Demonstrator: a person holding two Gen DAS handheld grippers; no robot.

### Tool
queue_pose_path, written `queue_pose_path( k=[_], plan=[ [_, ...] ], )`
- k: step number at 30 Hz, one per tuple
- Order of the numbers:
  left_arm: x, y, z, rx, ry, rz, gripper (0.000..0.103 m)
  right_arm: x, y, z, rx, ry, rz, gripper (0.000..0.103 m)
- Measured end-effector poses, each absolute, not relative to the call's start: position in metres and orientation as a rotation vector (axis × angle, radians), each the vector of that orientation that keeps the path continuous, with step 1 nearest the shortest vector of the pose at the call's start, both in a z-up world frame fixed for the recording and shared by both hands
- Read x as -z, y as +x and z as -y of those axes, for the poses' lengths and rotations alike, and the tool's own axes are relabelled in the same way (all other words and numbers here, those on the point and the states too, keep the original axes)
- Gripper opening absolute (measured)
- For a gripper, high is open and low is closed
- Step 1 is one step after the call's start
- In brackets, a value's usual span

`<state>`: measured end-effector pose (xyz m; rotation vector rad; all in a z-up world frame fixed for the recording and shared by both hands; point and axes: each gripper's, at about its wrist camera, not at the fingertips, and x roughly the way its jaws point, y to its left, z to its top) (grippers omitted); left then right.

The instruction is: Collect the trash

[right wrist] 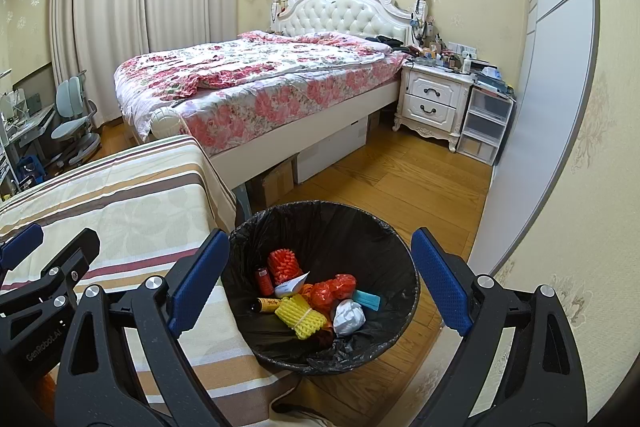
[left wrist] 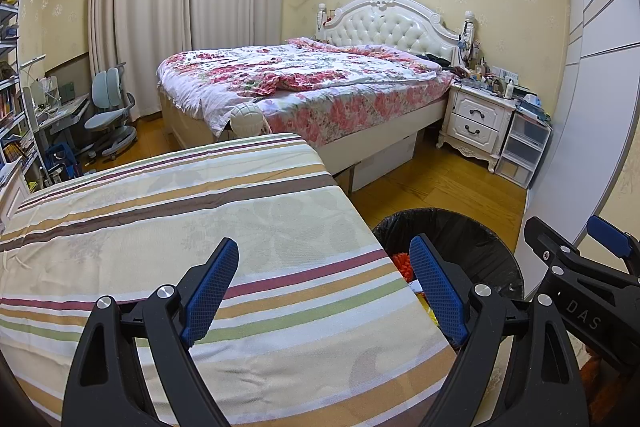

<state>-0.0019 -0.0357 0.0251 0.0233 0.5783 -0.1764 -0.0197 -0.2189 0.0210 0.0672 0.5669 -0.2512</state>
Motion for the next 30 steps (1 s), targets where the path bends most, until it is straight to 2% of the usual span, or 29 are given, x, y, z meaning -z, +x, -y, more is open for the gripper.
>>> queue_pose_path(
  k=[30],
  plan=[
    [-0.0221, -0.0109, 0.0370, 0.168, 0.036, -0.558, 0.085, -0.0214, -0.0193, 0.2181, 0.252, 0.066, -0.568, 0.090]
  ],
)
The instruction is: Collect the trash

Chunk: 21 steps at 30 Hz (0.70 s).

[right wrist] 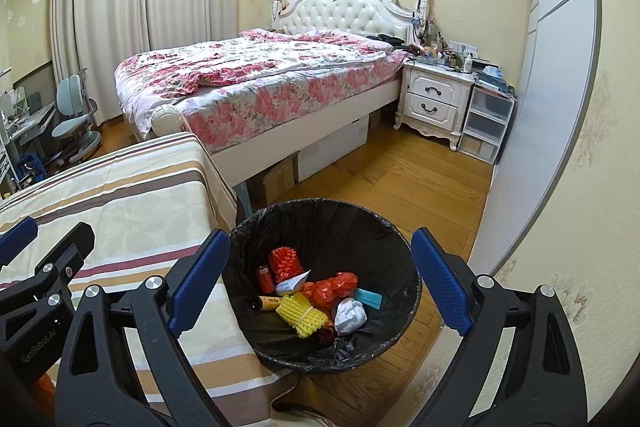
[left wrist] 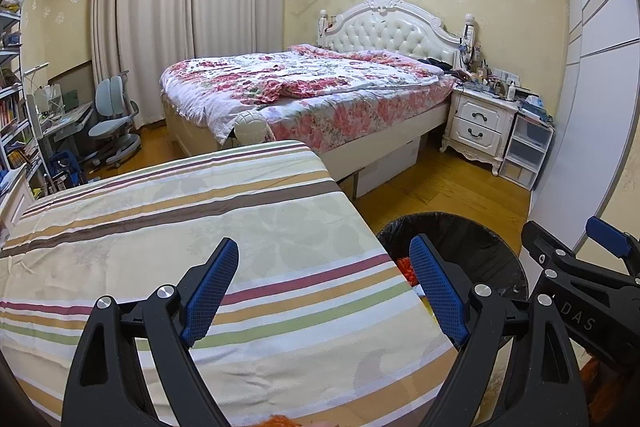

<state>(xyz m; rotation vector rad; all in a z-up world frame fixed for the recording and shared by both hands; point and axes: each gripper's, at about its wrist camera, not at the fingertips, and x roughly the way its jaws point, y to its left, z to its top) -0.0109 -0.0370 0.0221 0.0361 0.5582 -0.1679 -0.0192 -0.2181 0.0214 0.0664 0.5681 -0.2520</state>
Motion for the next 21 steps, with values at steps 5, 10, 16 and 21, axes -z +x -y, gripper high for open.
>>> queue_pose_path(
  k=[5, 10, 16, 21],
  plan=[
    [-0.023, -0.009, 0.039, 0.168, 0.039, -0.557, 0.085, -0.022, -0.019, 0.218, 0.252, 0.066, -0.568, 0.090],
    [-0.024, -0.009, 0.039, 0.180, 0.028, -0.549, 0.085, -0.022, -0.019, 0.218, 0.251, 0.066, -0.568, 0.090],
    [-0.024, -0.005, 0.033, 0.156, 0.031, -0.540, 0.085, -0.022, -0.019, 0.217, 0.249, 0.066, -0.572, 0.090],
    [-0.014, 0.011, 0.014, 0.126, 0.012, -0.616, 0.086, -0.016, -0.014, 0.205, 0.228, 0.061, -0.587, 0.090]
  ],
)
